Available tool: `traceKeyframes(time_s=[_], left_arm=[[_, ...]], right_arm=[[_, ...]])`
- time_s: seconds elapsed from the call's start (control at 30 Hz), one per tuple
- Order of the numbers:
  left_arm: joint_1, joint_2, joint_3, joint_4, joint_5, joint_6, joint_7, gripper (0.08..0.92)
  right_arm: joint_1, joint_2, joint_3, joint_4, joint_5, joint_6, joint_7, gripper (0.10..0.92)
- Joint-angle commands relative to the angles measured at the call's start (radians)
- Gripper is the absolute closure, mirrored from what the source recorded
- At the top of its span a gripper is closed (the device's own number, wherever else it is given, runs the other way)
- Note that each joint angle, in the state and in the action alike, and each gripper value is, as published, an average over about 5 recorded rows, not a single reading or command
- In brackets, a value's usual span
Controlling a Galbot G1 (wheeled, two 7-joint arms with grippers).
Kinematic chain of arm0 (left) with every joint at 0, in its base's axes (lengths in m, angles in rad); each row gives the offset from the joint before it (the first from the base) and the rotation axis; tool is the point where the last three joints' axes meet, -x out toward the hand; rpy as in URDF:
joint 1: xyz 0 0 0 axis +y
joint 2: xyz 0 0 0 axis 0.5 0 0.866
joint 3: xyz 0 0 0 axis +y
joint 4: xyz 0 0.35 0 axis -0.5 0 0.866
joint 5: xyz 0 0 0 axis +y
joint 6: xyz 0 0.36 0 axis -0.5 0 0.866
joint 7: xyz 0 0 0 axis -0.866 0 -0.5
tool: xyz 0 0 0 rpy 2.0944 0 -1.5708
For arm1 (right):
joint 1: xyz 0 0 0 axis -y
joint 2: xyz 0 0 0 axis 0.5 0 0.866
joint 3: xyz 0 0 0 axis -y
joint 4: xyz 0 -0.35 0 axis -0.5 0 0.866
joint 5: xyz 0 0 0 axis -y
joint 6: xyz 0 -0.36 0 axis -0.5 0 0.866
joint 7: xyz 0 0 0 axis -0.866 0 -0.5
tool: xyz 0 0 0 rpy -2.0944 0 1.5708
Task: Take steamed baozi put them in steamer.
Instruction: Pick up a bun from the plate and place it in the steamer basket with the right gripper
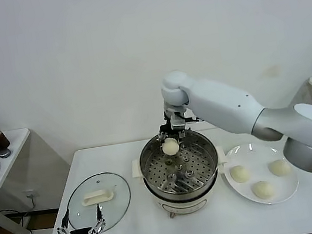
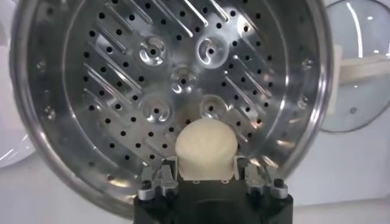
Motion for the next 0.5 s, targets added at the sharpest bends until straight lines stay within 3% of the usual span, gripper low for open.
traceKeyframes(time_s=[0.03, 0.3, 0.5], left_arm=[[-0.001, 0.000, 0.002, 0.006, 0.003, 0.000, 0.000, 0.177], [-0.014, 0.002, -0.001, 0.020, 0.007, 0.000, 0.003, 0.177], [-0.014, 0.002, 0.001, 0.020, 0.006, 0.001, 0.005, 0.177]], right_arm=[[-0.051, 0.019, 0.032, -0.052, -0.081, 0.014, 0.014, 0.457], [-0.058, 0.026, 0.041, -0.083, -0.085, 0.014, 0.045, 0.445], [-0.038, 0.019, 0.019, -0.089, -0.003, 0.013, 0.062, 0.307]])
